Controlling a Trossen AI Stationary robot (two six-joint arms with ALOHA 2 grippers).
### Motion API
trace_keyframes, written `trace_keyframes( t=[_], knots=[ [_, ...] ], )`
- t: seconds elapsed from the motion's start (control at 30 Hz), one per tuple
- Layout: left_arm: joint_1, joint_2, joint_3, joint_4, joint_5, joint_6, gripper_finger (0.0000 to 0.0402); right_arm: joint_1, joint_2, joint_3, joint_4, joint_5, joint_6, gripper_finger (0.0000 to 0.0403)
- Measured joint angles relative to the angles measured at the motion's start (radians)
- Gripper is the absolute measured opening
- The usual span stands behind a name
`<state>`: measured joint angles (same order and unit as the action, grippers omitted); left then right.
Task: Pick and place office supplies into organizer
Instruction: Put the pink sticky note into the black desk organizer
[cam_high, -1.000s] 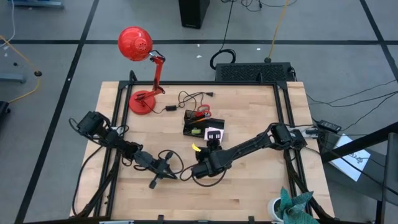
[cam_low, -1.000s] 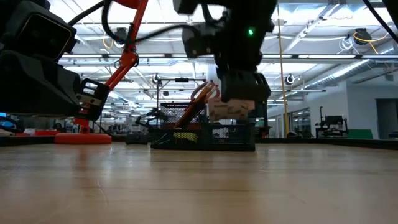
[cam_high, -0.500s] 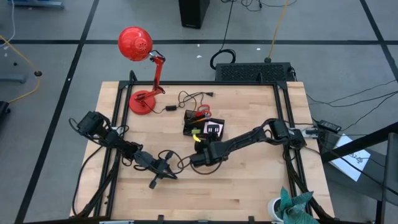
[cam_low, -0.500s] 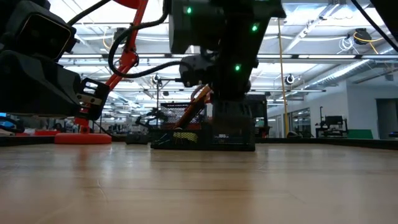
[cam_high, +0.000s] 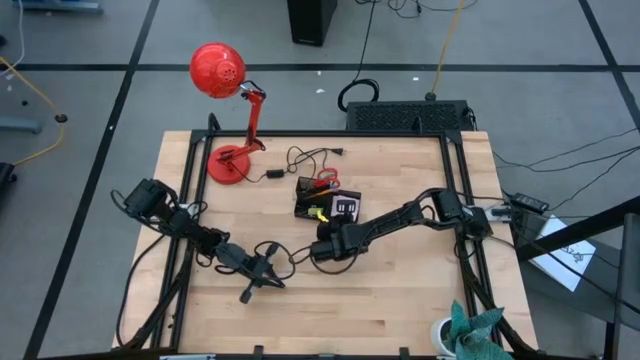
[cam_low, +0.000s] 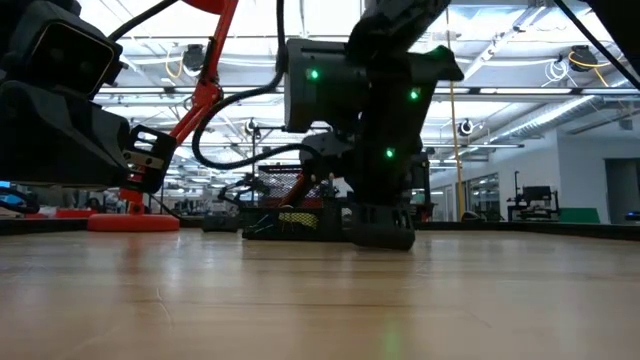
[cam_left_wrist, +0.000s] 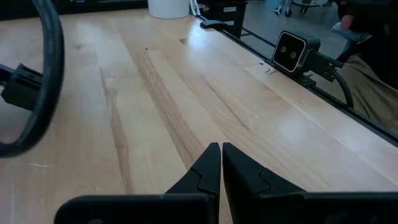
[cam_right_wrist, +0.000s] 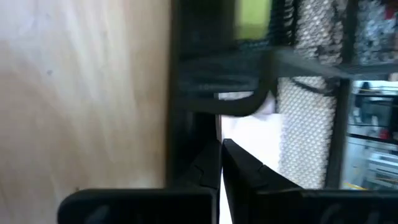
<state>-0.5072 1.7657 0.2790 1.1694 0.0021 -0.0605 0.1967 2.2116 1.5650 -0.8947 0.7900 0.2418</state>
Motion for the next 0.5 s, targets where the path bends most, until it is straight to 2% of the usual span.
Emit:
trace_keyframes(
  t=[0.23, 0.5],
  knots=[
    [0.000, 0.000, 0.000, 0.000, 0.000, -0.001, 0.0021, -0.006, -0.003, -0.034, 0.057, -0.092, -0.001, 0.0006],
    [0.000, 0.000, 0.000, 0.000, 0.022, 0.006, 0.0021, -0.001, -0.052, -0.037, 0.073, -0.205, 0.005, 0.0073]
  ],
)
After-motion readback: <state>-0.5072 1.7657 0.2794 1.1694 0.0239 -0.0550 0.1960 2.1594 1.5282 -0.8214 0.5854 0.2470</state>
